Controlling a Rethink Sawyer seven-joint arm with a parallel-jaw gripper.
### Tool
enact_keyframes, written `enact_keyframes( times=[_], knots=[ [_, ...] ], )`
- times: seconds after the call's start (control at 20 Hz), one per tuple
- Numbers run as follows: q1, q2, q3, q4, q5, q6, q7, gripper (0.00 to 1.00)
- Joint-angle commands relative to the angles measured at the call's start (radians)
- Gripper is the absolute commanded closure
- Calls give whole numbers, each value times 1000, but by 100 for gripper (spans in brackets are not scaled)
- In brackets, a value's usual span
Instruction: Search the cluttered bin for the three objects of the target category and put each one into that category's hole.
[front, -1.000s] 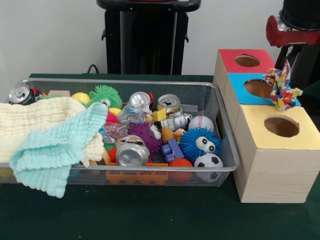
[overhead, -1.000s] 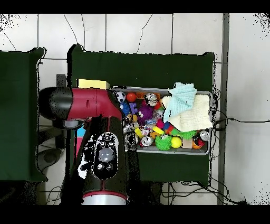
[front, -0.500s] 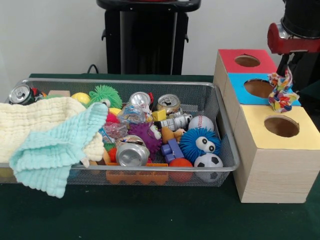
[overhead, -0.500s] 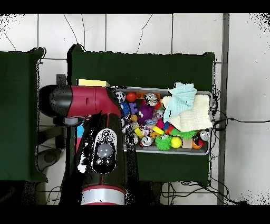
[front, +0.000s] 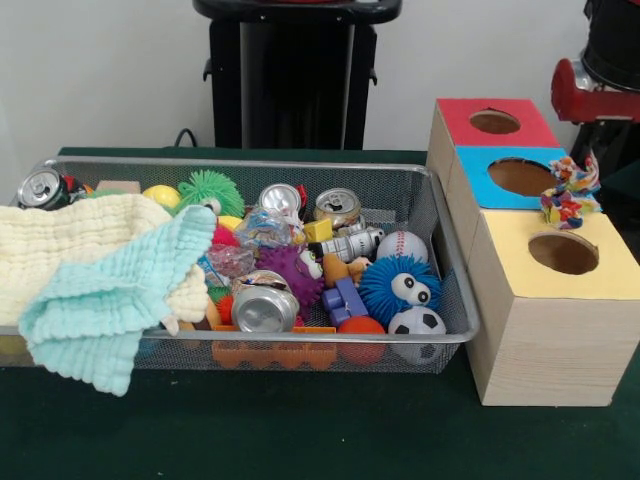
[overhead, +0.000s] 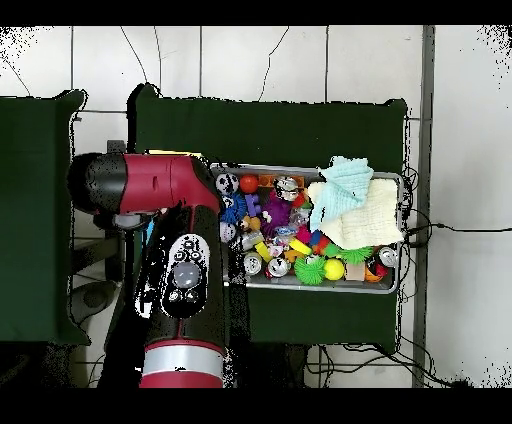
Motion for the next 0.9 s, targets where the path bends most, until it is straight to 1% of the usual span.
enact_keyframes(
  times=[0.05,0.2,0.3,0.4,0.5,0.6,0.9],
  knots=[
    [-12,100,4,-149,-1,19,264,100],
    [-27,146,5,-257,-6,92,257,100],
    [-33,162,0,-302,-11,126,254,100],
    [-39,171,-3,-325,-10,145,253,100],
    [-47,175,-1,-332,-7,145,243,100],
    [-53,174,5,-323,0,133,236,100],
    [-50,153,7,-261,2,74,234,100]
  ],
)
